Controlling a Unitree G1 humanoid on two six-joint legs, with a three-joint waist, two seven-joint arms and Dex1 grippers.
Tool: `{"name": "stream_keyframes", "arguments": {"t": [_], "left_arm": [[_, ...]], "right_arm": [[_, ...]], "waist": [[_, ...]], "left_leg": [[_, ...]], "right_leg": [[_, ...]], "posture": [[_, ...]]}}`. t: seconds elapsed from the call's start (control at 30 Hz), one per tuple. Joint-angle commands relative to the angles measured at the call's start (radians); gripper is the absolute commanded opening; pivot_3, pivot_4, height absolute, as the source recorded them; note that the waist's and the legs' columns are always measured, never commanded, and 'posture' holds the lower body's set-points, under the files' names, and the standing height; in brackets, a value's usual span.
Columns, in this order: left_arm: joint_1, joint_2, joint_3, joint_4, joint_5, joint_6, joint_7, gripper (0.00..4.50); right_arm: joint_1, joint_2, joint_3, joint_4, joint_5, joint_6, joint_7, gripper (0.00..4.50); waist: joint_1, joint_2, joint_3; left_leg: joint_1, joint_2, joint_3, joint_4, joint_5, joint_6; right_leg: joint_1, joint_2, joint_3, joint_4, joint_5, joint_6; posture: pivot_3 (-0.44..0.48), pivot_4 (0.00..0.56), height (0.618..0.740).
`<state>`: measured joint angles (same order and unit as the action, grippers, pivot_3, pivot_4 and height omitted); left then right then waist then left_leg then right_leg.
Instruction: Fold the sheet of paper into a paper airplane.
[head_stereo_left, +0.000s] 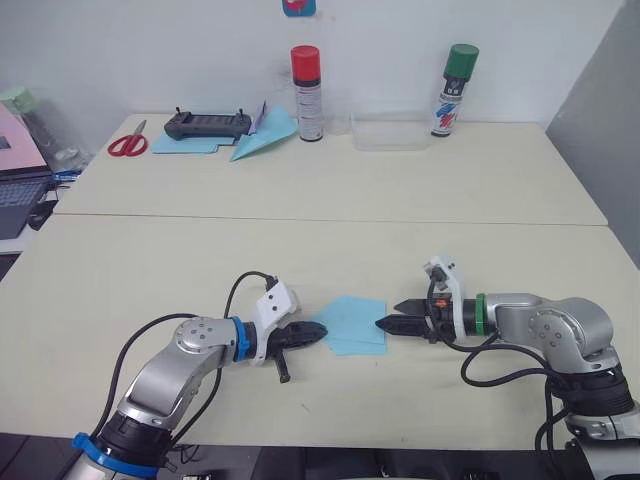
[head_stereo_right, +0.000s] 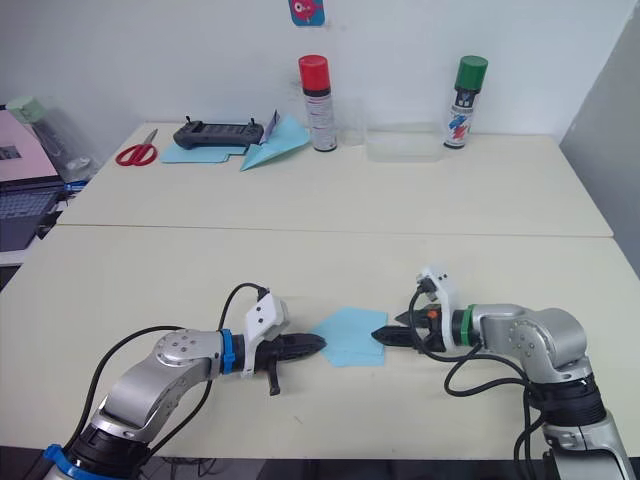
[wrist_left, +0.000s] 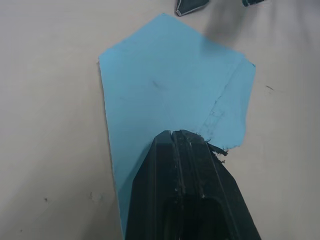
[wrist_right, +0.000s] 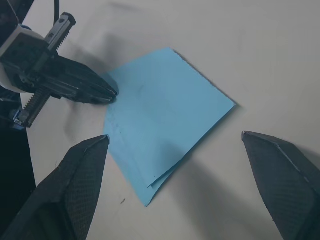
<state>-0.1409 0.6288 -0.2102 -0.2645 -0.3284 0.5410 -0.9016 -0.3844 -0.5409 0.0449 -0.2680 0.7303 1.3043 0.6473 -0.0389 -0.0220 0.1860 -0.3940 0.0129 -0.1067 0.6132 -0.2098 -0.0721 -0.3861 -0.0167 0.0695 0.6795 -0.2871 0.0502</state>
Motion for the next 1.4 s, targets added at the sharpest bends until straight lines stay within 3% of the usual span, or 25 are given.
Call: {"name": "stream_keyframes", "arguments": {"t": [0.03, 0.4, 0.6, 0.83, 0.93, 1.0, 1.27, 1.4], "left_arm": [[0.013, 0.009, 0.001, 0.008, 0.015, 0.02, 0.014, 0.0], [0.027, 0.01, 0.009, -0.004, 0.015, 0.024, 0.018, 0.0], [0.028, 0.011, 0.0, -0.001, 0.022, 0.019, 0.013, 0.0], [0.013, 0.019, -0.006, 0.01, 0.03, 0.015, 0.001, 0.0], [0.018, 0.03, -0.007, 0.003, 0.032, 0.018, -0.01, 0.0], [0.024, 0.039, -0.01, 0.0, 0.033, 0.017, -0.015, 0.0], [0.037, 0.072, -0.005, -0.007, 0.036, 0.022, -0.024, 0.0], [0.047, 0.106, 0.008, 0.0, 0.036, 0.02, -0.034, 0.0]], "right_arm": [[-0.005, 0.042, 0.042, 0.002, 0.012, 0.06, -0.028, 4.45], [-0.041, 0.219, -0.075, 0.078, 0.039, 0.112, -0.088, 4.45], [-0.011, 0.189, 0.039, 0.085, -0.023, -0.09, 0.034, 4.45], [-0.04, 0.247, 0.078, 0.182, -0.071, -0.221, 0.048, 4.45], [-0.043, 0.251, 0.075, 0.195, -0.071, -0.244, 0.058, 3.86], [-0.043, 0.248, 0.077, 0.202, -0.078, -0.26, 0.064, 3.2], [-0.041, 0.22, 0.116, 0.204, -0.136, -0.367, 0.1, 0.19], [-0.028, 0.155, 0.186, 0.158, -0.184, -0.464, 0.202, 0.09]], "waist": [[-0.003, 0.0, -0.001], [-0.017, -0.001, -0.003], [-0.018, -0.001, -0.003], [-0.018, -0.001, -0.003], [-0.018, -0.001, -0.003], [-0.018, -0.001, -0.003], [-0.02, -0.001, -0.003], [-0.019, -0.001, -0.003]], "left_leg": [[0.0, 0.0, 0.0, 0.0, 0.0, 0.0], [0.001, 0.001, 0.0, 0.0, 0.0, 0.0], [0.001, 0.001, 0.0, 0.0, 0.0, 0.0], [0.001, 0.001, 0.0, -0.001, 0.0, 0.0], [0.001, 0.001, 0.0, -0.001, 0.0, 0.0], [0.0, 0.001, 0.0, -0.001, 0.0, 0.0], [0.0, 0.001, 0.0, -0.003, 0.0, 0.0], [0.0, 0.001, 0.0, -0.003, 0.0, 0.0]], "right_leg": [[0.0, 0.0, 0.0, 0.0, 0.0, 0.0], [0.001, 0.001, 0.0, 0.0, 0.0, 0.0], [0.0, 0.001, 0.0, 0.0, 0.0, 0.0], [0.0, 0.001, 0.0, 0.0, 0.0, 0.0], [0.0, 0.001, 0.001, 0.0, 0.0, 0.0], [-0.001, 0.001, 0.0, 0.0, 0.0, 0.0], [-0.002, 0.001, 0.0, 0.0, 0.0, -0.001], [-0.002, 0.001, 0.0, -0.001, 0.0, -0.001]], "posture": [[0.0, 0.15, 0.74], [0.0, 0.15, 0.74], [0.0, 0.15, 0.74], [0.0, 0.15, 0.74], [0.0, 0.15, 0.74], [0.0, 0.15, 0.74], [0.0, 0.15, 0.74], [0.0, 0.15, 0.74]]}}
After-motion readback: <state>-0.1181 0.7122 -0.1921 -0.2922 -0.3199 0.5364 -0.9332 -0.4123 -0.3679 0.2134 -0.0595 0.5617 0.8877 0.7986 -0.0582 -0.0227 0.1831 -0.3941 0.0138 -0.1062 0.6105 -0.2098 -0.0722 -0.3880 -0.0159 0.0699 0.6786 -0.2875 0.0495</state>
